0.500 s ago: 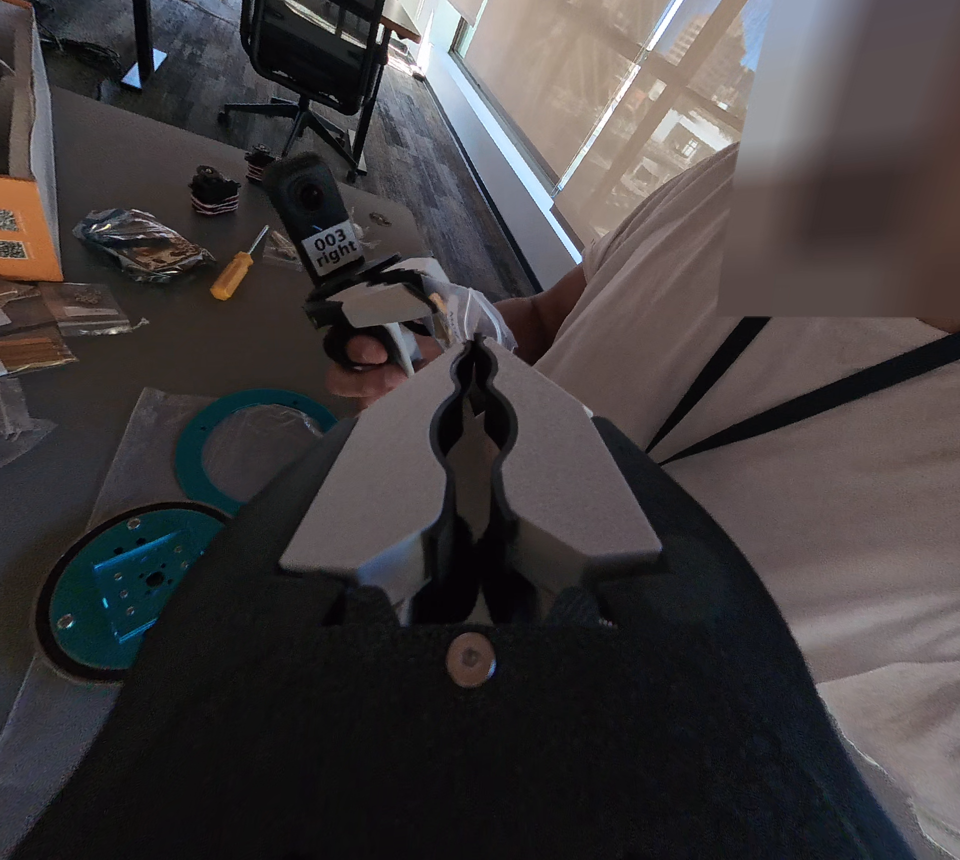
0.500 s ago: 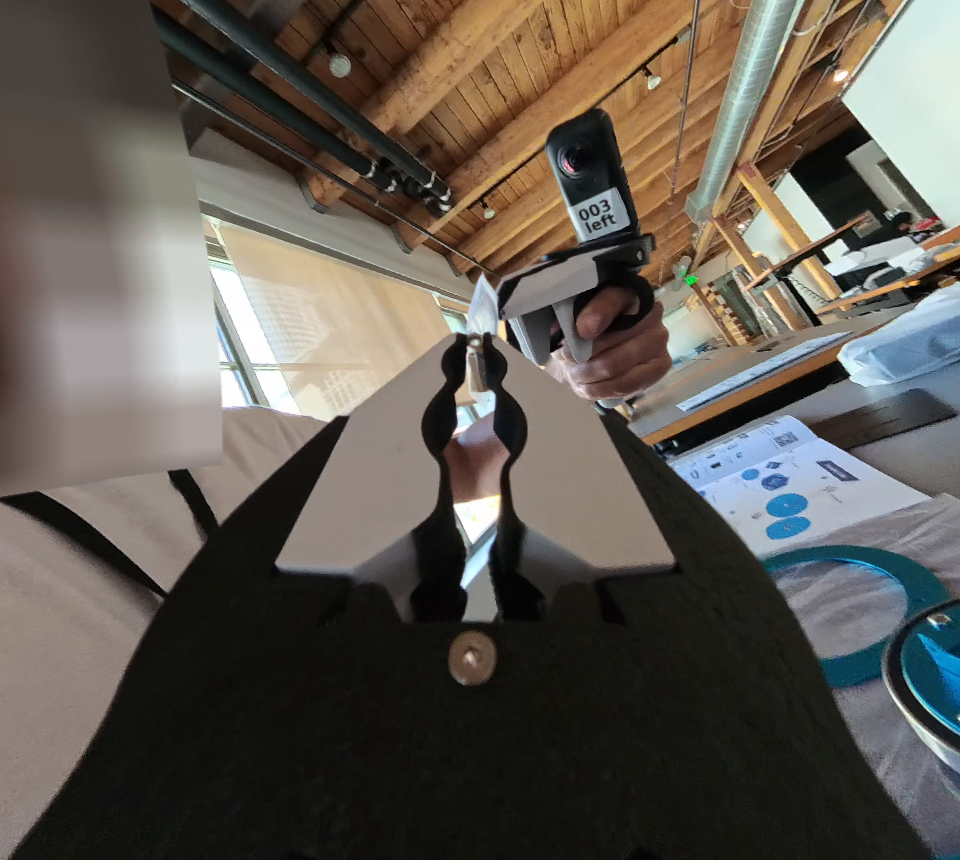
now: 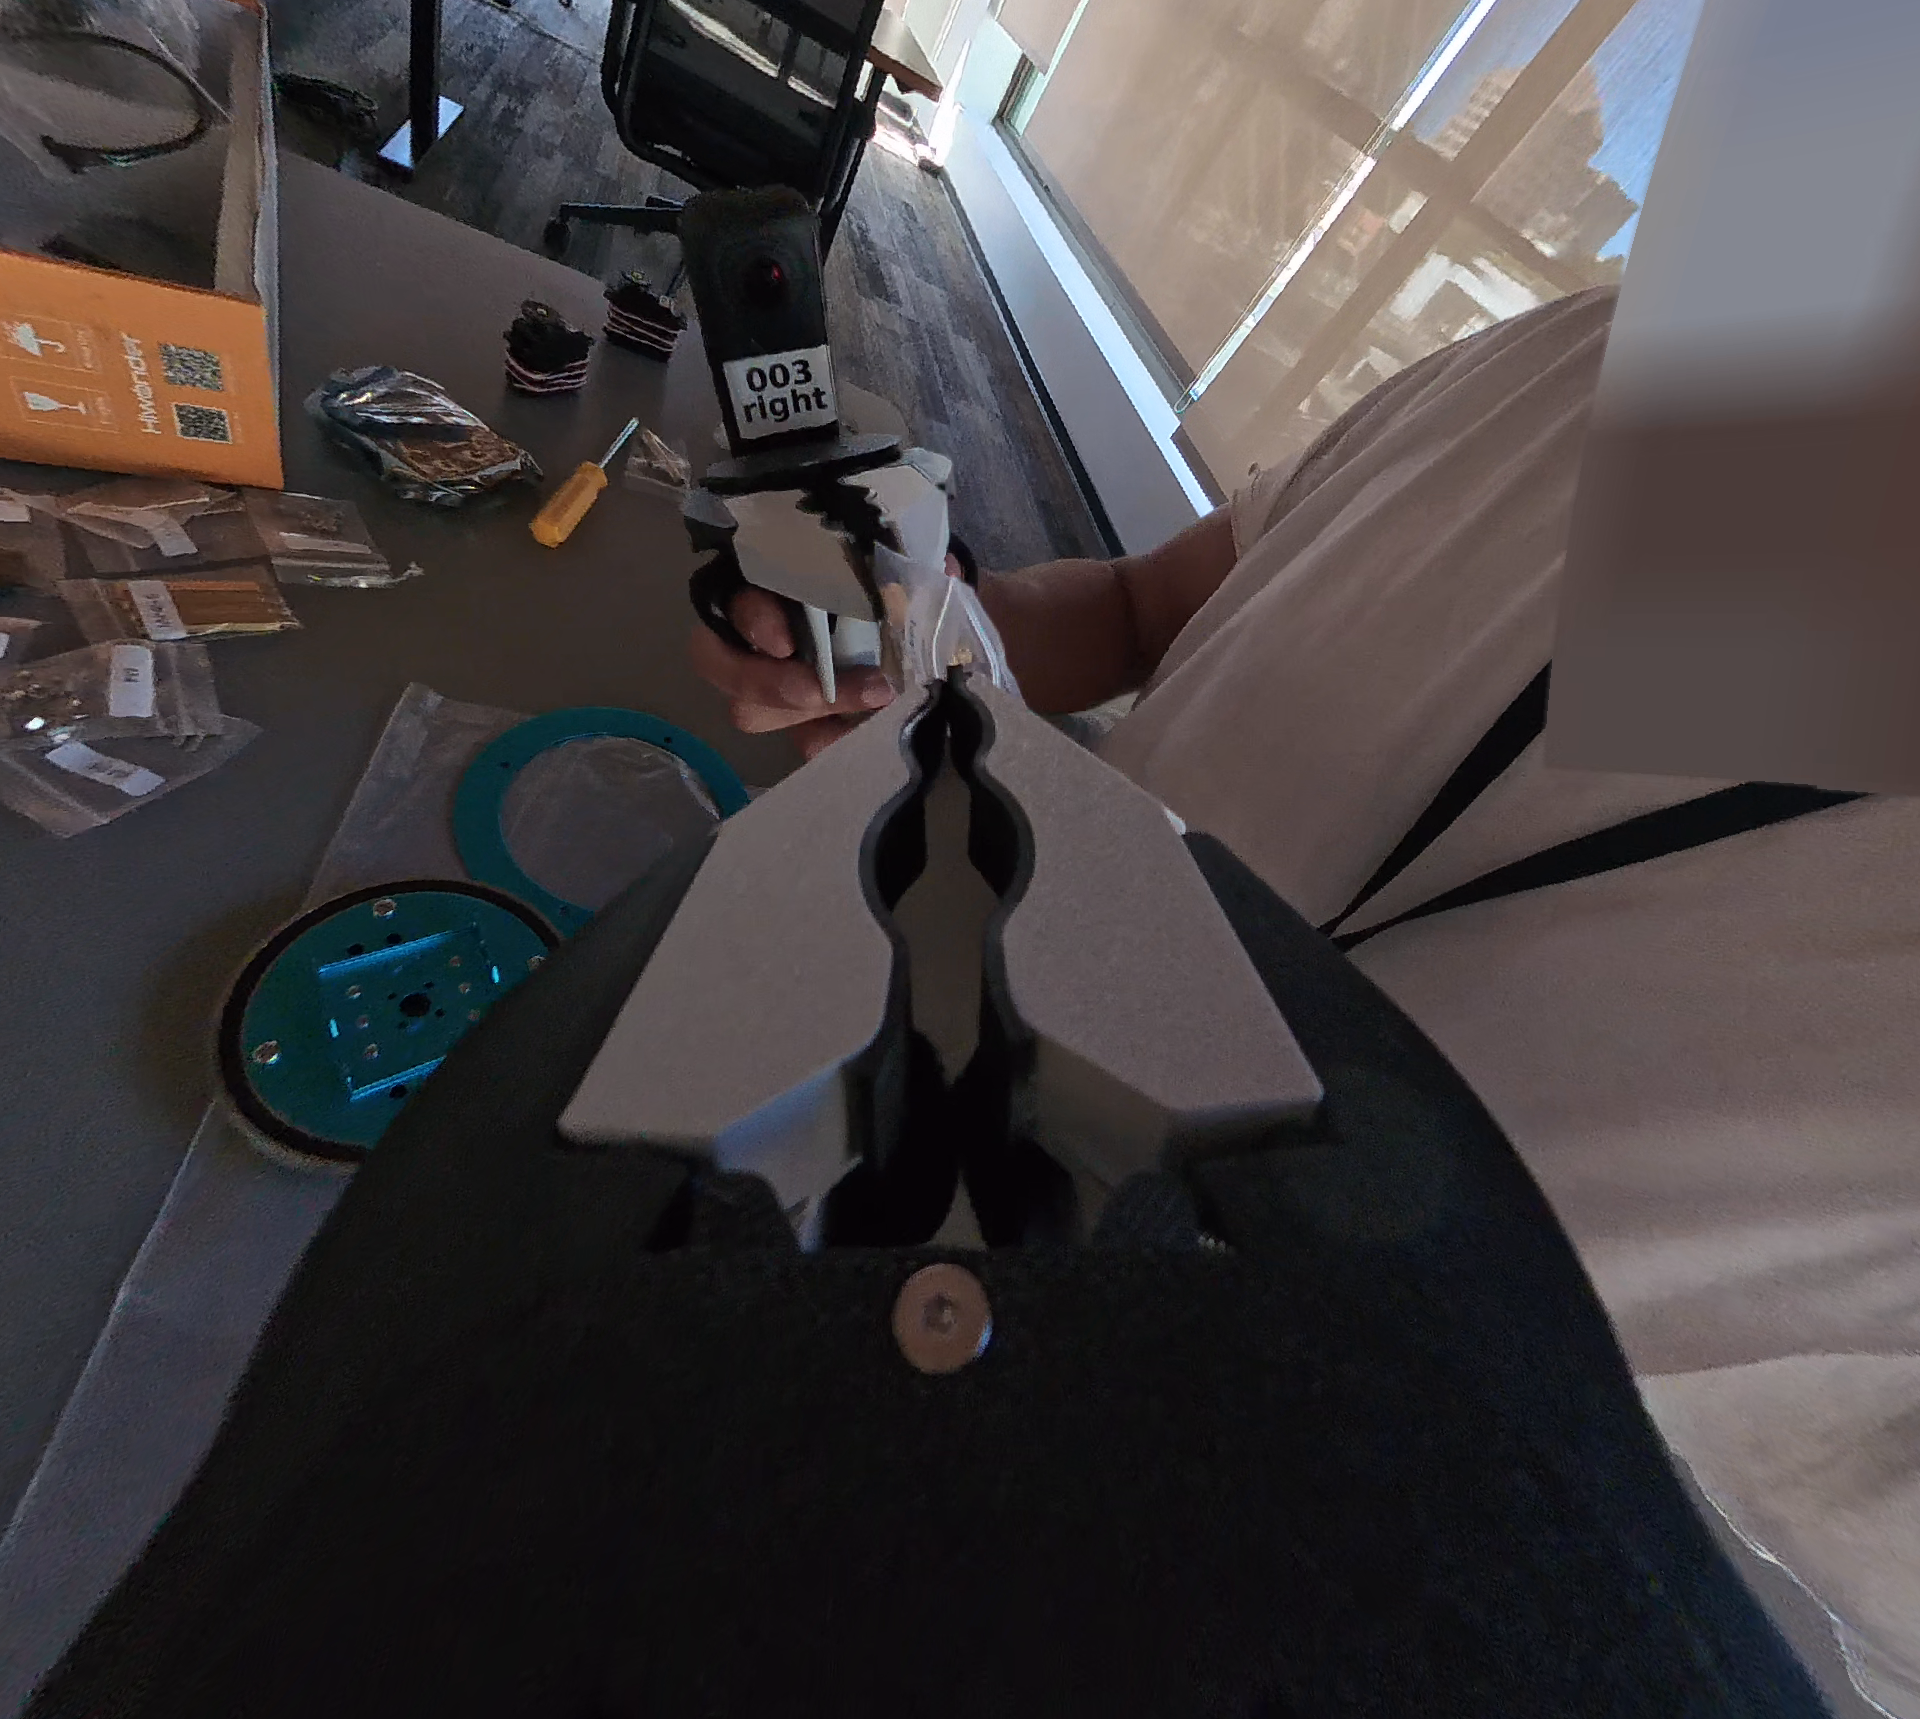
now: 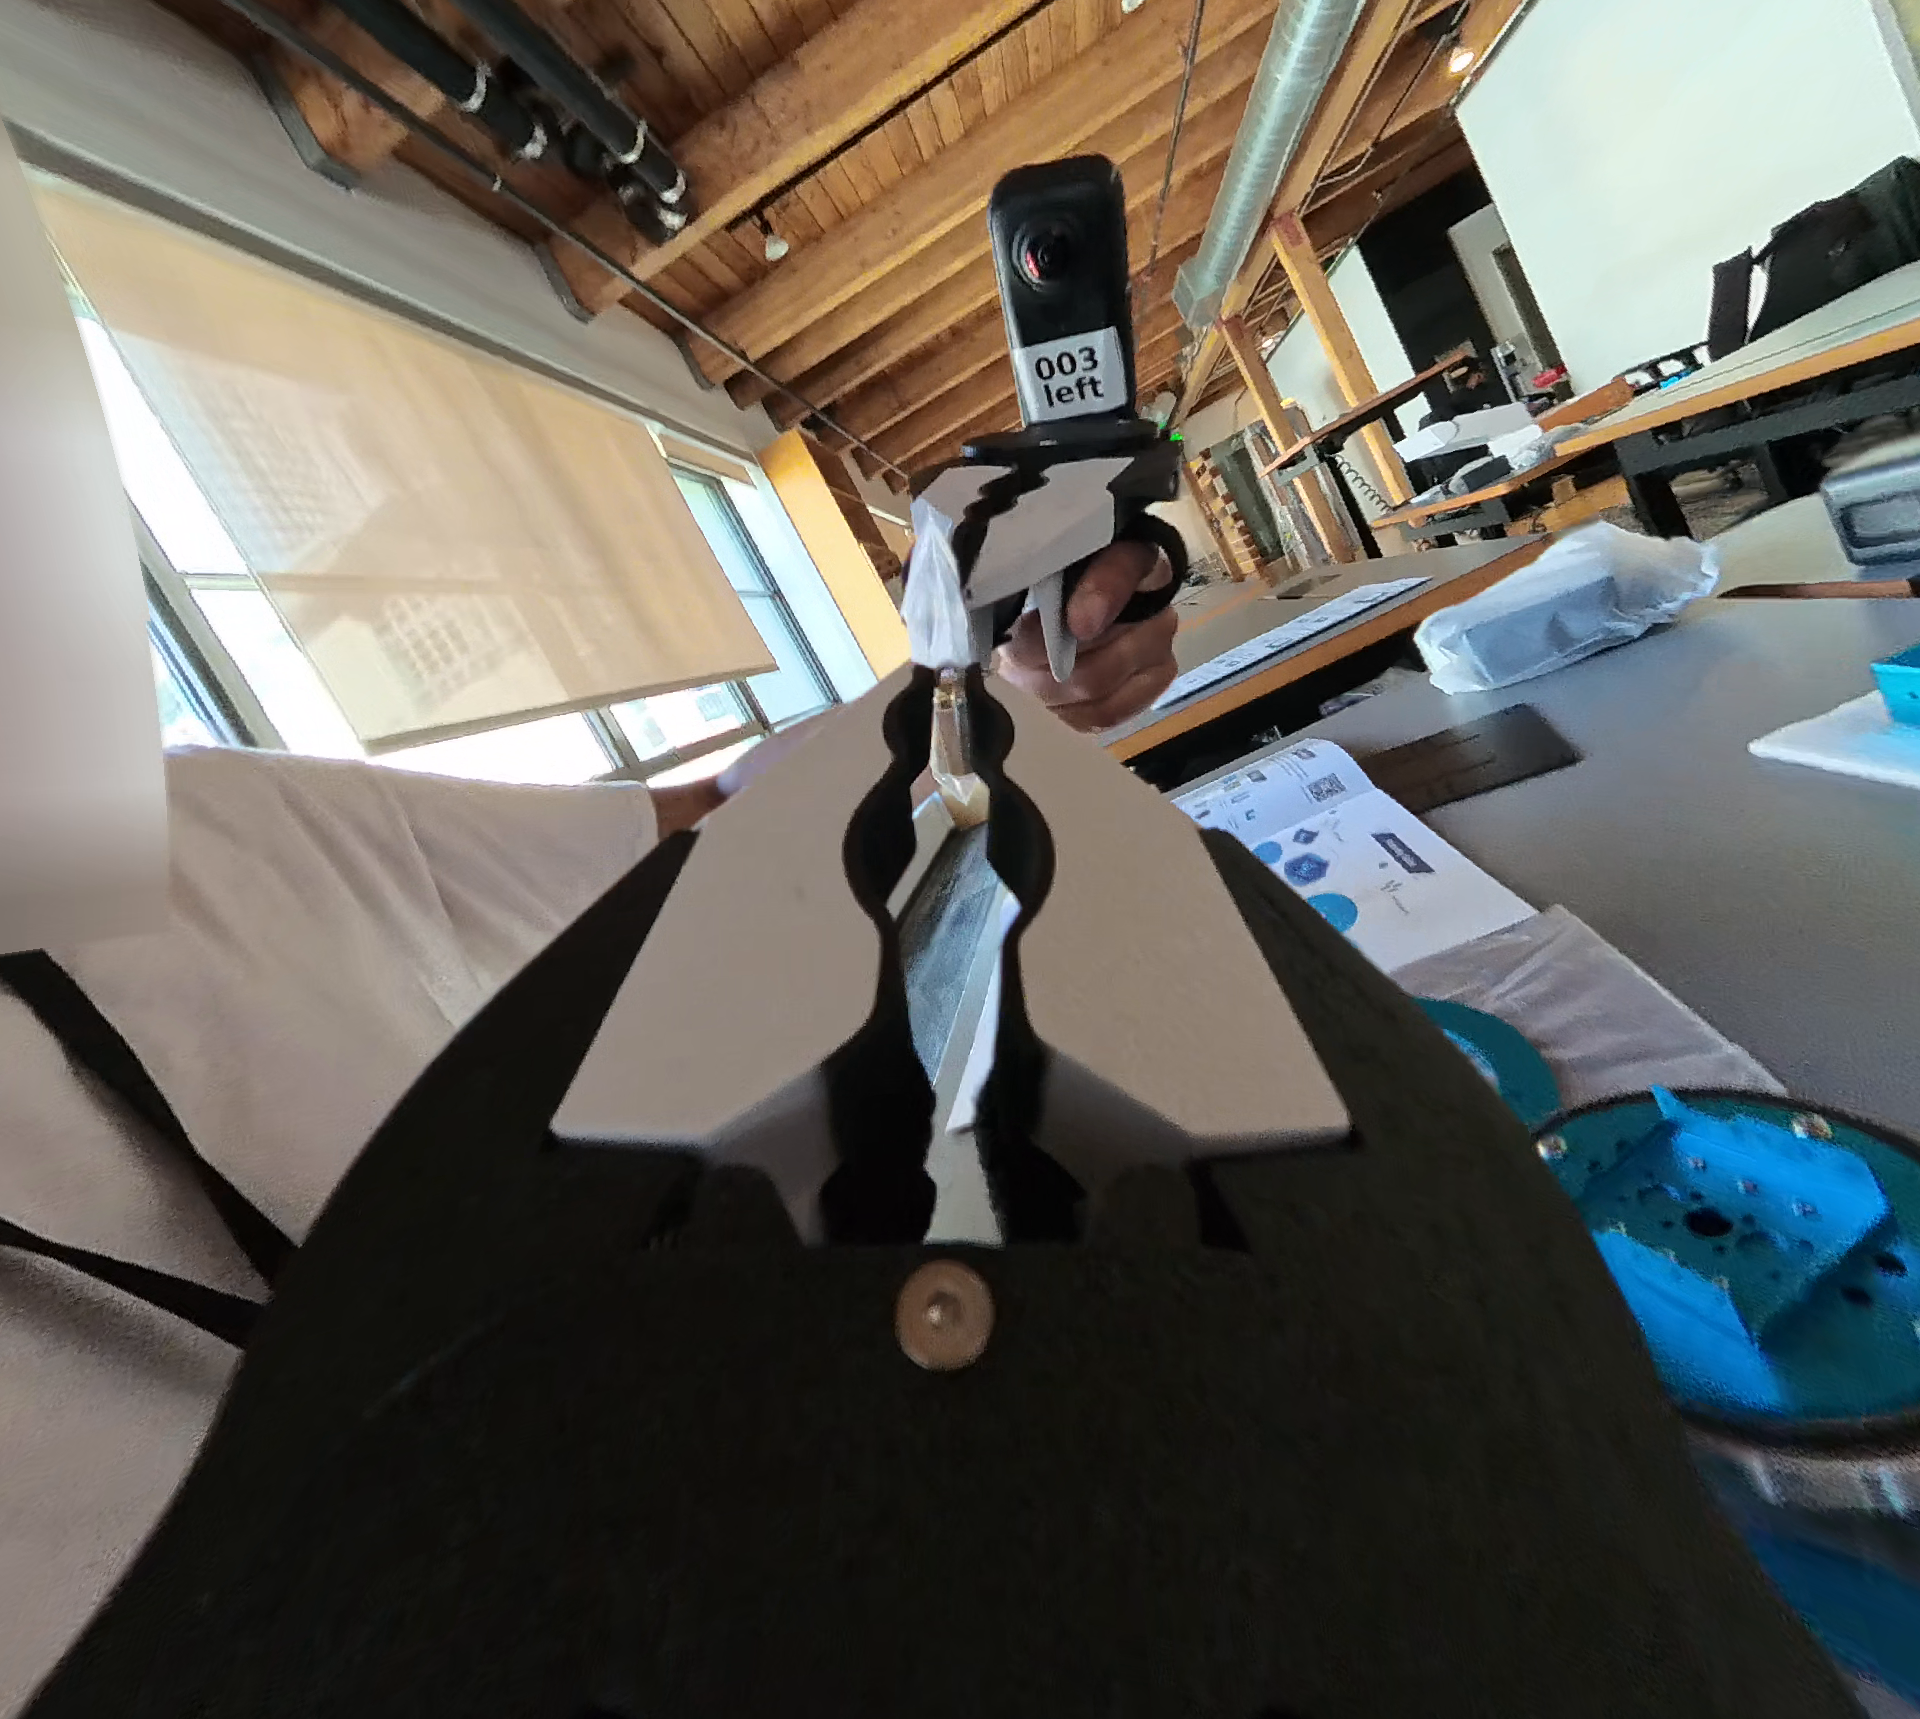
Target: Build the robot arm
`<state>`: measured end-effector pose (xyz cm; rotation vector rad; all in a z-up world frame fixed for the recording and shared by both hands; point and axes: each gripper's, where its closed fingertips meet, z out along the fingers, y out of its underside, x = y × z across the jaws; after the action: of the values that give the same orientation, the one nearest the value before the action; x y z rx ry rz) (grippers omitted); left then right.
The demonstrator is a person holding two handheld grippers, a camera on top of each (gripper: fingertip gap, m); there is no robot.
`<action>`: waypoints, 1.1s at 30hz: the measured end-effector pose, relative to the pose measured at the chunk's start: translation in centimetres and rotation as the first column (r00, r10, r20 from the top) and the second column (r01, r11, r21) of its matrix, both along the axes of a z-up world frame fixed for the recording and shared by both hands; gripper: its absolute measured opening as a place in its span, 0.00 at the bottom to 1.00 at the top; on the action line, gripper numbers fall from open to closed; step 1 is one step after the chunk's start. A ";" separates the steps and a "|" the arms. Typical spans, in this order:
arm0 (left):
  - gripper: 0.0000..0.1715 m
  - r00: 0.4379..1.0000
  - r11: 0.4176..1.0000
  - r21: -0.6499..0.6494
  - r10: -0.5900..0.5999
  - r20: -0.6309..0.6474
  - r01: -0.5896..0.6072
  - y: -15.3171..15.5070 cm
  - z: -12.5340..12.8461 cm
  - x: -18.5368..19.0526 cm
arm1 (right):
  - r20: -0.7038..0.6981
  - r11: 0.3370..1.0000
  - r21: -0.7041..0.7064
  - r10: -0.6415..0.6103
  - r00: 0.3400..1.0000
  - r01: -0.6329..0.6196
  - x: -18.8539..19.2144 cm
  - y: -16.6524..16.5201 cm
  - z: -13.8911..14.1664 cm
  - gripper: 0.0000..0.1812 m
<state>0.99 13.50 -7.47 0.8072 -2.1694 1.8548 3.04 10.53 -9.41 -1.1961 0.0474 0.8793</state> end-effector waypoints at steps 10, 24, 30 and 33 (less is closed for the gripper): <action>0.00 0.997 0.997 0.023 0.077 0.030 -0.078 2.9 2.8 -2.8 | -0.026 0.990 0.078 0.116 0.993 -0.114 -3.1 3.3 1.7 0.02; 0.00 0.999 0.998 -0.067 0.015 0.033 -0.012 4.3 -0.4 -2.3 | -0.068 0.998 0.055 0.007 0.998 -0.003 -2.5 3.5 -0.6 0.00; 0.00 1.000 0.995 -0.098 -0.023 0.020 0.025 4.1 -1.3 -1.8 | -0.070 0.998 -0.001 -0.069 0.995 0.069 -0.8 3.5 -1.6 0.00; 0.00 0.999 0.992 -0.117 -0.040 0.016 0.042 3.7 -1.2 -1.6 | -0.027 0.990 -0.073 -0.124 0.992 0.122 -0.2 4.4 -3.0 0.11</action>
<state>-0.61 17.19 -8.66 0.7237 -2.0462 1.9515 2.89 14.93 -12.40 -1.2327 0.1777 0.7932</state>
